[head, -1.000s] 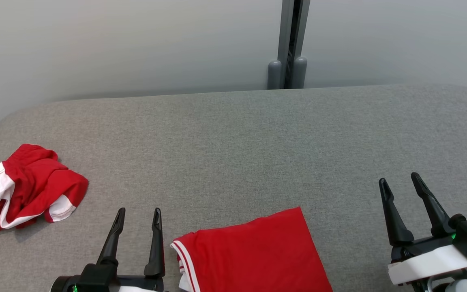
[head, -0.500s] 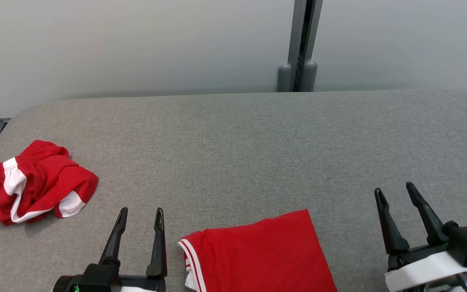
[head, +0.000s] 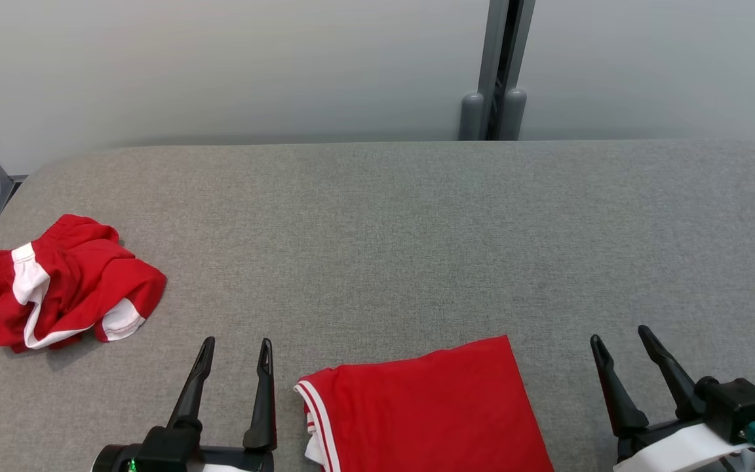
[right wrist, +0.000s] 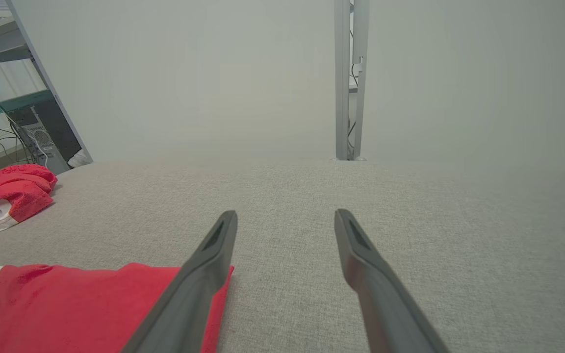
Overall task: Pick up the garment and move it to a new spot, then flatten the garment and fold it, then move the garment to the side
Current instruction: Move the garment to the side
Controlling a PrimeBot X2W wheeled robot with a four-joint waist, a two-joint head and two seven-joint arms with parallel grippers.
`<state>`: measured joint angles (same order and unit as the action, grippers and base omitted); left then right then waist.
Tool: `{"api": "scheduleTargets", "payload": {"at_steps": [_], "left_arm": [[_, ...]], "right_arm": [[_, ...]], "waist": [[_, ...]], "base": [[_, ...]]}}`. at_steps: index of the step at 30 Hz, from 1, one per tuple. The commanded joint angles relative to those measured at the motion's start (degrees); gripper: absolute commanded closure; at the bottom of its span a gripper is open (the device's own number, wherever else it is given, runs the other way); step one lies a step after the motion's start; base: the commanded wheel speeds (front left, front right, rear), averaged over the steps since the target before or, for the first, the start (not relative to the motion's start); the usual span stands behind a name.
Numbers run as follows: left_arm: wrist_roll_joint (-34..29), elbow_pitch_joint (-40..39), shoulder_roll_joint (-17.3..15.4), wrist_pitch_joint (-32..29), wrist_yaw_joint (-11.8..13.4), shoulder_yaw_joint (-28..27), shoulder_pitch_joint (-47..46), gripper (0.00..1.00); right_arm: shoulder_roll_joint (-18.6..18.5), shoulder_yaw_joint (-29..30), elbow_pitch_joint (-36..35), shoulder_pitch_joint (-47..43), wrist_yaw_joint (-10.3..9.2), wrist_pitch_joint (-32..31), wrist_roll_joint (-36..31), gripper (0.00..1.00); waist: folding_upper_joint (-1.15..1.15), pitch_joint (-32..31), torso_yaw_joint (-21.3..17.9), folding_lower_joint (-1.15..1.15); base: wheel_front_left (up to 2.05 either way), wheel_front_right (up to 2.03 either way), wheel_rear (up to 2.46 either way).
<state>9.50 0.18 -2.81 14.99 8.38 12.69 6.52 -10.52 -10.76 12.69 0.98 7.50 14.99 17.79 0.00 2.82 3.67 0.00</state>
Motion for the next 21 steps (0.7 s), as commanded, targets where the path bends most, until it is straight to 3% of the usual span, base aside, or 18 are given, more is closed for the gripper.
{"api": "scheduleTargets", "payload": {"at_steps": [1, 21], "left_arm": [[-0.3, 0.1, -0.2, 0.3, -0.2, 0.1, -1.0, 0.0], [0.1, 1.0, -0.2, 0.3, 0.1, 0.8, -1.2, 0.0]], "right_arm": [[0.0, 0.6, 0.3, 0.6, -0.01, 0.3, 0.2, 0.0], [1.4, 2.5, -2.0, -0.1, -0.01, 0.3, -0.5, 0.0]], "waist": [[0.0, 0.2, 0.2, 0.0], [0.0, 0.4, 0.5, 0.0]], "base": [[0.0, 0.0, 0.0], [0.0, 0.0, 0.0]]}}
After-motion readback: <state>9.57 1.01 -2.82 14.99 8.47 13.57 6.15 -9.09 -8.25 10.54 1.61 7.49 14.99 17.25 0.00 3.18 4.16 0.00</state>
